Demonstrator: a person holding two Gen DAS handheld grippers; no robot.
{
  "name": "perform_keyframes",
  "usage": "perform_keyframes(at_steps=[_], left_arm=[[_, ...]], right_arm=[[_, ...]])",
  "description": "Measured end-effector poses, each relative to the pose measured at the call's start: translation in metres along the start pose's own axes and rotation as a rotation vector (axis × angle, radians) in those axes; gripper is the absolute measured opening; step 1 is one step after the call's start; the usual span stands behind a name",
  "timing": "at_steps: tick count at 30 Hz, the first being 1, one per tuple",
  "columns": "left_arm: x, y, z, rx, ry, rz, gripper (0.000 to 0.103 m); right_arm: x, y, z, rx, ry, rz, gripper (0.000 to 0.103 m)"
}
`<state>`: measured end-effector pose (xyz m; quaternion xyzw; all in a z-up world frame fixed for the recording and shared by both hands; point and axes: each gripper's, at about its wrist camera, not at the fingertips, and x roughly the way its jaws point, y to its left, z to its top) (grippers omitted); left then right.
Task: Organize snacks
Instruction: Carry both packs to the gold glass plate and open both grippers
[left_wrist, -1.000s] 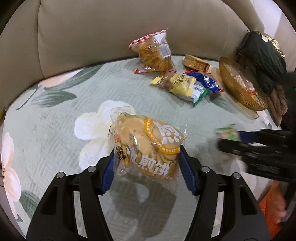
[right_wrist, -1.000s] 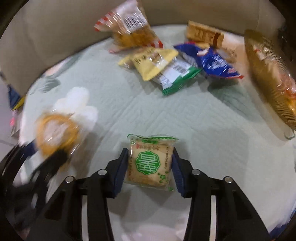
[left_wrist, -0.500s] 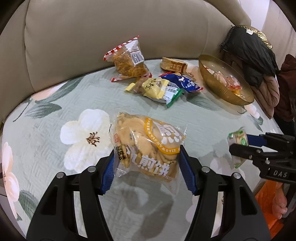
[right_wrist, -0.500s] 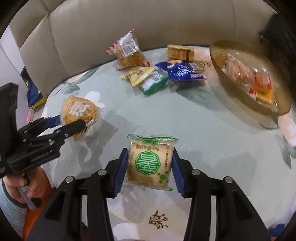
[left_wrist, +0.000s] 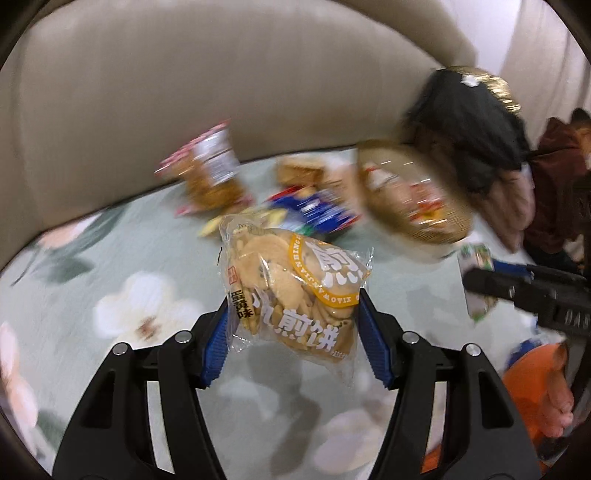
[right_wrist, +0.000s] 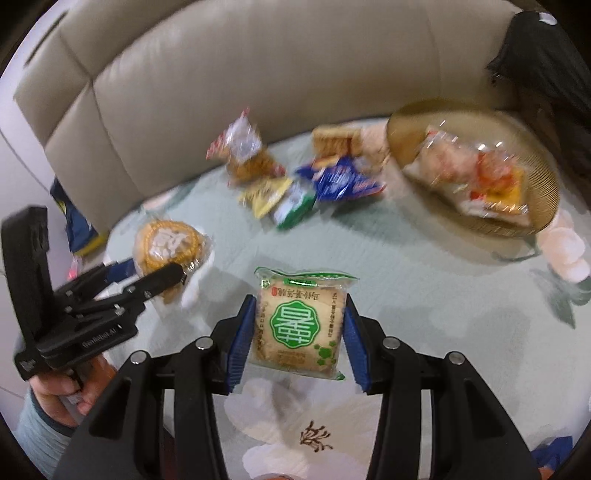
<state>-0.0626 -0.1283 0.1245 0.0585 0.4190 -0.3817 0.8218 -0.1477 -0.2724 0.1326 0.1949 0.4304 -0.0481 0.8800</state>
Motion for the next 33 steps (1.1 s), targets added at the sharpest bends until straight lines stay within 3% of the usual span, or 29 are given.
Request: perform_keyframes(at_steps=[6, 10, 12, 19, 21, 22, 23, 29, 33], left_arm=[[0.030, -0.051, 0.063, 0.068, -0.036, -0.114, 0.062], [0.059, -0.086, 0.099, 0.148, -0.043, -0.141, 0.062], [0.074, -0.101, 0.110, 0.184, -0.043, -0.150, 0.062], [0.121, -0.129, 0.136, 0.163, -0.028, -0.246, 0.063], [0.130, -0.136, 0.141, 0.169, -0.028, -0.267, 0.074], [0.133, -0.138, 0.142, 0.175, -0.019, -0.278, 0.074], [0.135, -0.138, 0.142, 0.181, -0.008, -0.280, 0.073], [0.093, -0.081, 0.125, 0.114, -0.011, -0.255, 0.072], [0.034, -0.017, 0.106, 0.035, -0.043, -0.162, 0.072]], right_arm=[[-0.044, -0.050, 0.058, 0.097, -0.103, -0.048, 0.045], [-0.054, -0.101, 0.092, 0.174, -0.151, -0.109, 0.045], [-0.051, -0.130, 0.105, 0.227, -0.151, -0.132, 0.045], [-0.040, -0.184, 0.125, 0.304, -0.126, -0.167, 0.045], [-0.038, -0.191, 0.128, 0.310, -0.126, -0.183, 0.048], [-0.035, -0.196, 0.128, 0.316, -0.123, -0.190, 0.058], [-0.032, -0.200, 0.129, 0.324, -0.114, -0.192, 0.073], [-0.027, -0.209, 0.112, 0.373, -0.088, -0.166, 0.071], [-0.025, -0.185, 0.105, 0.334, -0.068, -0.111, 0.071]])
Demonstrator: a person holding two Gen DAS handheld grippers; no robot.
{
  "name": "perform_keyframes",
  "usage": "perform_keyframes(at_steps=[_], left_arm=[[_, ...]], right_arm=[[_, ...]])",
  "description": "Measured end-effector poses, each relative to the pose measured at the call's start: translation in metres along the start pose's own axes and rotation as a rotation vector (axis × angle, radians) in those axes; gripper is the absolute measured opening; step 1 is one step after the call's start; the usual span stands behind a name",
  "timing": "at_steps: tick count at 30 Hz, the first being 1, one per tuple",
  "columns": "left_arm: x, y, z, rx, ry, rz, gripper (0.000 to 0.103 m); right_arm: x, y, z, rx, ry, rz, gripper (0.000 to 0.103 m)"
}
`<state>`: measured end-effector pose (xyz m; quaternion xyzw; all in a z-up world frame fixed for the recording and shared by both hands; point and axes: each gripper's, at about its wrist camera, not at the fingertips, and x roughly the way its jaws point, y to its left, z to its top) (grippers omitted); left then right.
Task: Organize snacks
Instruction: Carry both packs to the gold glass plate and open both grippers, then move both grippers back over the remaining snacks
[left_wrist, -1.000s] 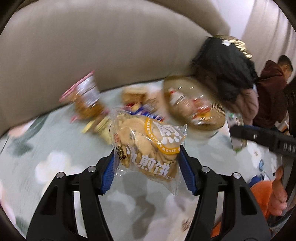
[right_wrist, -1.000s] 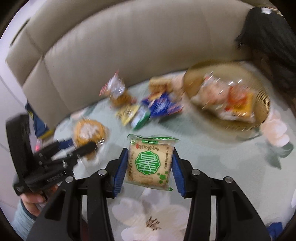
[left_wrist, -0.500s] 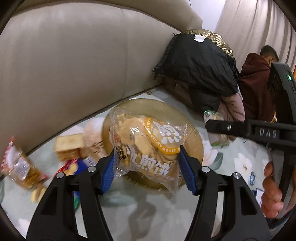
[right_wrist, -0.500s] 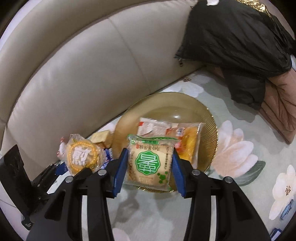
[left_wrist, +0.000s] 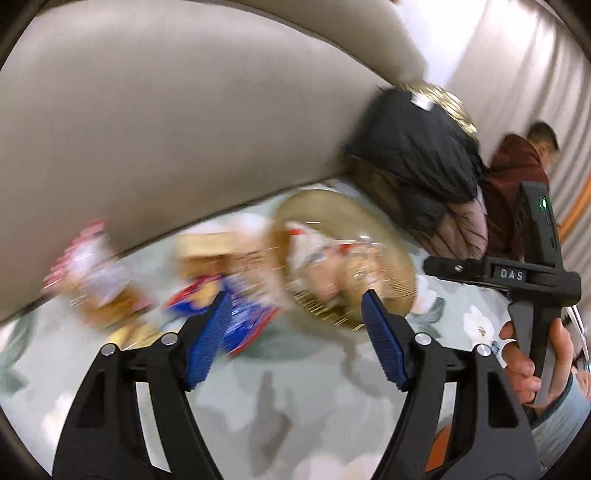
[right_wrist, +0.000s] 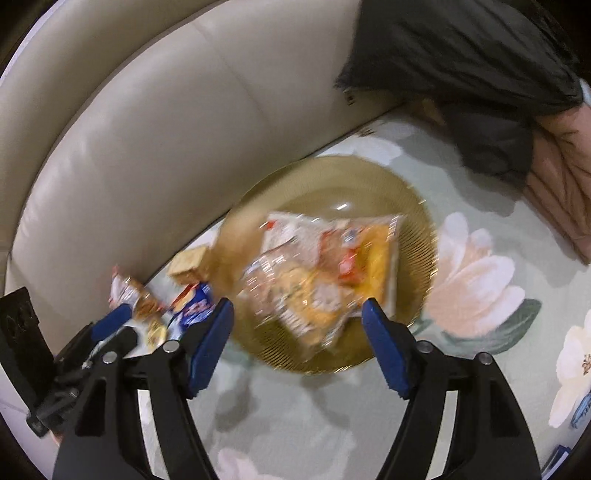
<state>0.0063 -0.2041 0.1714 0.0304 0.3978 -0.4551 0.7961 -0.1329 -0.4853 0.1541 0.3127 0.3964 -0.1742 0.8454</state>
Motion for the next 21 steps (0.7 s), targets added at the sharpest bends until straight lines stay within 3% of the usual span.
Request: perform_keyframes(at_steps=[4, 9, 12, 15, 21], left_arm=[[-0.064, 0.042, -0.029, -0.067, -0.008, 0.119, 0.070], [-0.107, 0.073, -0.077, -0.173, -0.026, 0.184, 0.069], [-0.111, 0.087, -0.105, -0.249, -0.031, 0.176, 0.069], [-0.105, 0.102, -0.129, -0.306, -0.010, 0.171, 0.069], [-0.086, 0.115, -0.149, -0.346, 0.023, 0.165, 0.069]], right_arm=[[-0.001, 0.040, -0.024, -0.088, 0.032, 0.055, 0.071], [0.015, 0.112, -0.089, -0.277, 0.090, 0.128, 0.072], [0.028, 0.140, -0.131, -0.329, 0.109, 0.165, 0.072], [0.044, 0.154, -0.163, -0.378, 0.135, 0.128, 0.072], [0.058, 0.141, -0.179, -0.348, 0.173, 0.075, 0.072]])
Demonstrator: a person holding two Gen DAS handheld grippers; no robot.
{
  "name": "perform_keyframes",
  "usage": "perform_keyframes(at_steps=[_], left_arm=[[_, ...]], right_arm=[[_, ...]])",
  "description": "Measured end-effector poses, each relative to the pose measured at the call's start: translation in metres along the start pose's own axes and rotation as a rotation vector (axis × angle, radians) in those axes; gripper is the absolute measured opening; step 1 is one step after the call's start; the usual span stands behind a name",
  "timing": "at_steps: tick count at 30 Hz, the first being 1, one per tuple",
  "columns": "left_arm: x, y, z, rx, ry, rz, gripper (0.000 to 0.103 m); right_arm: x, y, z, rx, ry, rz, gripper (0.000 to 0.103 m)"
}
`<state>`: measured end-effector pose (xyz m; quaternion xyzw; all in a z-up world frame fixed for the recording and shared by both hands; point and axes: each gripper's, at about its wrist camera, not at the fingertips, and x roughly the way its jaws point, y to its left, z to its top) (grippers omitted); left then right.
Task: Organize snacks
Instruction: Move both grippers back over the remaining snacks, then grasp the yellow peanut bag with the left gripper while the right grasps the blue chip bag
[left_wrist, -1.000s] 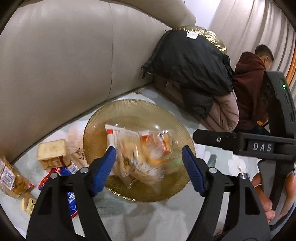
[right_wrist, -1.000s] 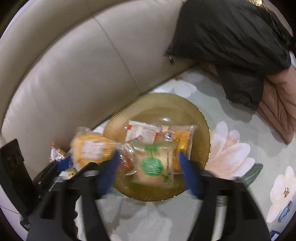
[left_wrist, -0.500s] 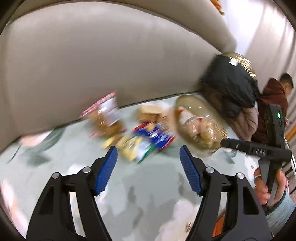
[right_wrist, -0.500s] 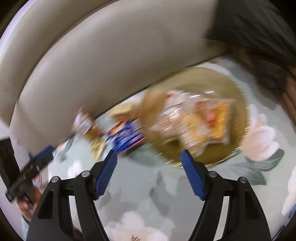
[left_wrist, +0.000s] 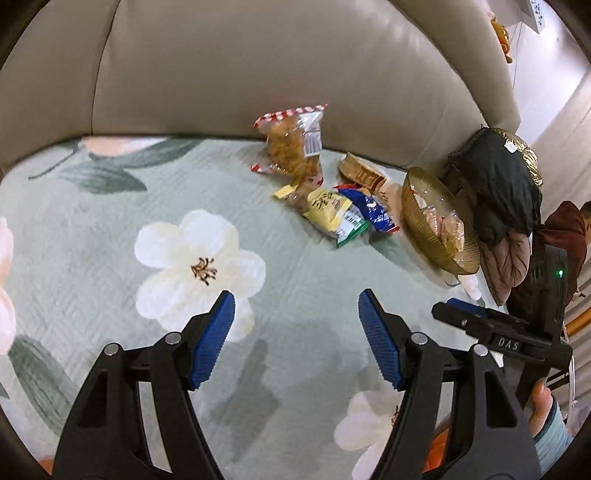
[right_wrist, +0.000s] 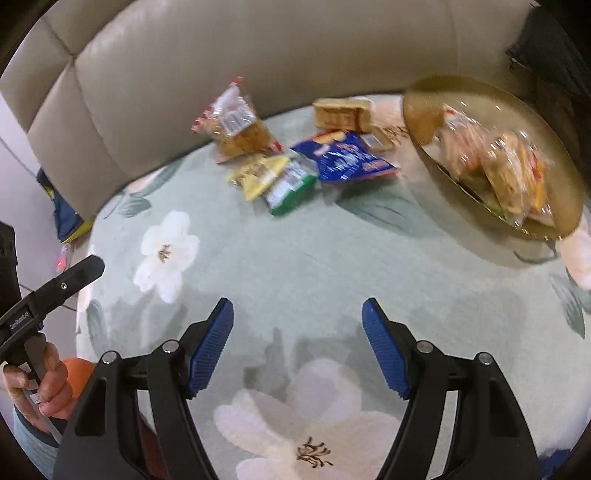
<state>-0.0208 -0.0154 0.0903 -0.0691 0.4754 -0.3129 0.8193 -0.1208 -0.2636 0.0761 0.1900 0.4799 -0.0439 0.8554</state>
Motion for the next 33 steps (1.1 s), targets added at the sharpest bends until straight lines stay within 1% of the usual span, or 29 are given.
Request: perform_keyframes(at_steps=[3, 5, 9, 12, 13, 15, 16, 17, 18, 19, 20, 22, 24, 27, 29, 30, 31, 33], left_arm=[[0.012, 0.007, -0.012, 0.003, 0.021, 0.025, 0.069], [0.021, 0.010, -0.017, -0.002, 0.050, 0.057, 0.069], [0.020, 0.010, -0.013, -0.029, 0.045, 0.045, 0.069], [0.021, 0.008, 0.000, -0.079, 0.050, -0.013, 0.069], [0.021, 0.006, 0.008, -0.108, 0.043, -0.045, 0.070], [0.025, 0.003, 0.024, -0.150, 0.035, -0.085, 0.072], [0.031, 0.000, 0.036, -0.179, 0.033, -0.103, 0.073], [0.038, -0.003, 0.048, -0.205, 0.033, -0.125, 0.076], [0.044, -0.004, 0.055, -0.220, 0.035, -0.142, 0.083], [0.055, -0.007, 0.066, -0.243, 0.044, -0.168, 0.086], [0.067, -0.009, 0.076, -0.260, 0.050, -0.171, 0.089], [0.089, -0.009, 0.087, -0.278, 0.064, -0.155, 0.089], [0.112, -0.006, 0.093, -0.317, 0.090, -0.139, 0.088], [0.148, 0.004, 0.098, -0.403, 0.138, -0.111, 0.087], [0.161, -0.001, 0.102, -0.384, 0.143, -0.073, 0.087], [0.169, -0.007, 0.104, -0.352, 0.147, -0.053, 0.087], [0.174, -0.012, 0.104, -0.336, 0.153, -0.049, 0.087], [0.184, -0.017, 0.104, -0.322, 0.170, -0.010, 0.087]], right_arm=[[0.005, -0.009, -0.002, 0.017, -0.007, -0.036, 0.072], [0.014, -0.016, -0.004, 0.042, 0.010, -0.040, 0.074], [0.025, -0.016, -0.008, 0.039, 0.042, -0.060, 0.074], [0.022, -0.011, -0.007, 0.016, 0.033, -0.082, 0.074], [0.020, -0.009, -0.005, 0.009, 0.035, -0.084, 0.074], [0.019, -0.005, 0.004, -0.011, 0.044, -0.079, 0.072], [0.016, -0.002, 0.012, -0.021, 0.038, -0.075, 0.071], [0.013, 0.001, 0.021, -0.029, 0.024, -0.074, 0.071], [0.008, 0.005, 0.036, -0.047, -0.001, -0.084, 0.071], [0.006, 0.009, 0.048, -0.062, -0.019, -0.095, 0.071], [0.004, 0.011, 0.066, -0.083, -0.043, -0.112, 0.071], [0.007, 0.011, 0.090, -0.102, -0.066, -0.114, 0.071], [0.016, 0.009, 0.112, -0.115, -0.075, -0.113, 0.071], [0.045, 0.008, 0.135, -0.167, -0.034, -0.140, 0.071], [0.063, 0.006, 0.143, -0.195, 0.005, -0.149, 0.067], [0.074, 0.006, 0.147, -0.214, 0.027, -0.158, 0.067], [0.082, 0.008, 0.149, -0.232, 0.041, -0.172, 0.066], [0.097, 0.012, 0.151, -0.284, 0.065, -0.208, 0.066]])
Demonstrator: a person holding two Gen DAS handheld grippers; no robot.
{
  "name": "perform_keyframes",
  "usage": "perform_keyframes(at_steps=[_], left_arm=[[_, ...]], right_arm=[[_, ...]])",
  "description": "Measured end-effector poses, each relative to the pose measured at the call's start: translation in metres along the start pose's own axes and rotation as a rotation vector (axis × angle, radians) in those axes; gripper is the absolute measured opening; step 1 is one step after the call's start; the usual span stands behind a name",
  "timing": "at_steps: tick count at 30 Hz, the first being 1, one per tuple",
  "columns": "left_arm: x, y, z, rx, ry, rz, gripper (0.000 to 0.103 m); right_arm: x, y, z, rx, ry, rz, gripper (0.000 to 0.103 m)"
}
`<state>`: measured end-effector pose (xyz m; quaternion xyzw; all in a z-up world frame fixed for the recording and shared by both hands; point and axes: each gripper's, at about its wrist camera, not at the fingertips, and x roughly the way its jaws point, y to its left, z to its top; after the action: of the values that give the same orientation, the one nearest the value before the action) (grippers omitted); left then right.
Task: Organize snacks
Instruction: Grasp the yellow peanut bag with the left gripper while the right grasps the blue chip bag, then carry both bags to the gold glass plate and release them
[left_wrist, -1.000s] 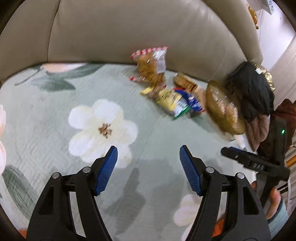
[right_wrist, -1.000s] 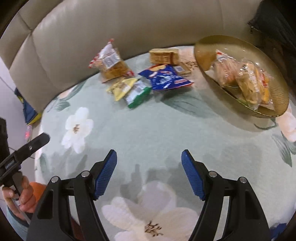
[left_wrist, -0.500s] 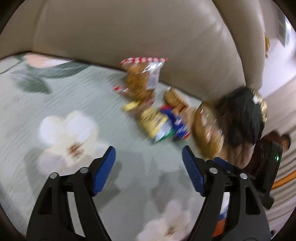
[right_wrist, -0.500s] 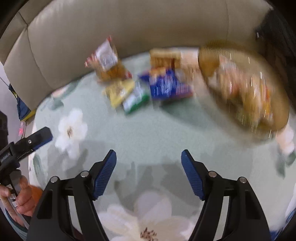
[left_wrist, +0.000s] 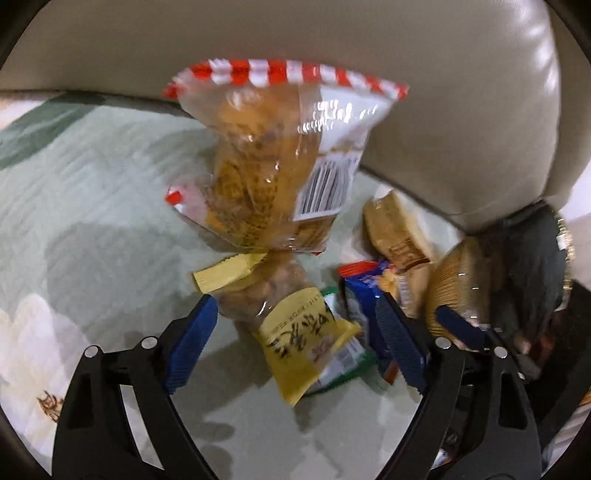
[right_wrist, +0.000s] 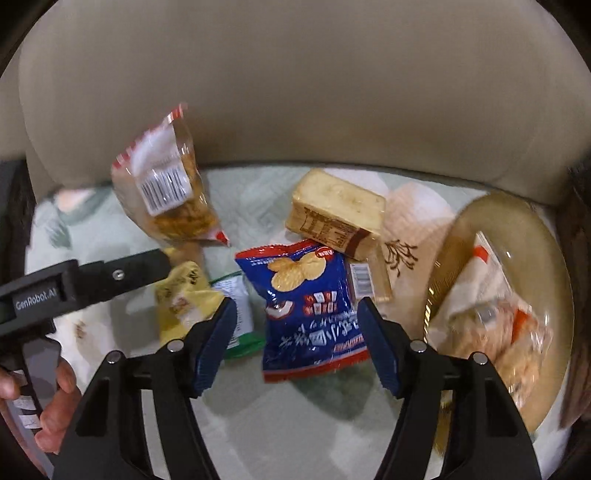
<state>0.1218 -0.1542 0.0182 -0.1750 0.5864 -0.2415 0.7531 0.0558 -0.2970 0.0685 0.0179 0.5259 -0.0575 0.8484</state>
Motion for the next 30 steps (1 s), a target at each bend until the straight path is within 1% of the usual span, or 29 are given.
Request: perform_keyframes(at_steps=[1, 2, 3, 4, 6, 8, 10, 14, 16, 17, 18, 21, 25, 30], left_arm=[[0.004, -0.002, 0.000, 0.006, 0.004, 0.027, 0.086], [0.007, -0.004, 0.000, 0.013, 0.007, 0.031, 0.080], [0.009, -0.006, 0.002, 0.019, 0.013, 0.036, 0.072], [0.011, -0.007, 0.002, 0.021, 0.023, 0.035, 0.070], [0.013, -0.007, 0.001, 0.016, 0.028, 0.036, 0.069], [0.011, -0.008, -0.003, 0.018, 0.024, 0.036, 0.069], [0.006, -0.006, -0.009, 0.026, 0.016, 0.050, 0.069], [0.006, -0.007, -0.019, 0.075, 0.036, 0.056, 0.069], [0.010, -0.012, -0.022, 0.120, 0.039, 0.079, 0.067], [0.010, -0.013, -0.023, 0.126, 0.032, 0.088, 0.060], [0.012, -0.013, -0.021, 0.120, 0.039, 0.087, 0.046], [0.012, -0.010, -0.021, 0.107, 0.042, 0.073, 0.041], [0.005, -0.009, -0.030, 0.105, 0.039, 0.104, 0.040], [-0.019, -0.009, -0.050, 0.151, 0.031, 0.137, 0.040]], right_arm=[[0.004, 0.003, 0.000, -0.023, 0.002, -0.015, 0.065], [0.008, 0.006, 0.000, -0.044, 0.001, -0.031, 0.065], [0.011, 0.008, -0.001, -0.061, 0.001, -0.049, 0.064], [0.014, 0.009, -0.002, -0.071, 0.005, -0.066, 0.062], [0.023, 0.010, -0.004, -0.077, 0.020, -0.089, 0.059], [0.028, 0.011, -0.007, -0.065, 0.026, -0.066, 0.058], [0.033, 0.012, -0.009, -0.059, 0.027, -0.071, 0.058], [0.042, 0.010, -0.013, -0.042, 0.035, -0.078, 0.057], [0.047, 0.007, -0.014, -0.022, 0.035, -0.060, 0.055], [0.047, 0.006, -0.014, -0.017, 0.031, -0.054, 0.050], [0.047, 0.007, -0.014, -0.014, 0.025, -0.047, 0.048], [0.043, 0.009, -0.017, -0.014, 0.015, -0.056, 0.045], [0.034, 0.008, -0.027, 0.002, 0.018, -0.031, 0.042], [0.009, 0.009, -0.048, 0.018, 0.020, -0.011, 0.041]])
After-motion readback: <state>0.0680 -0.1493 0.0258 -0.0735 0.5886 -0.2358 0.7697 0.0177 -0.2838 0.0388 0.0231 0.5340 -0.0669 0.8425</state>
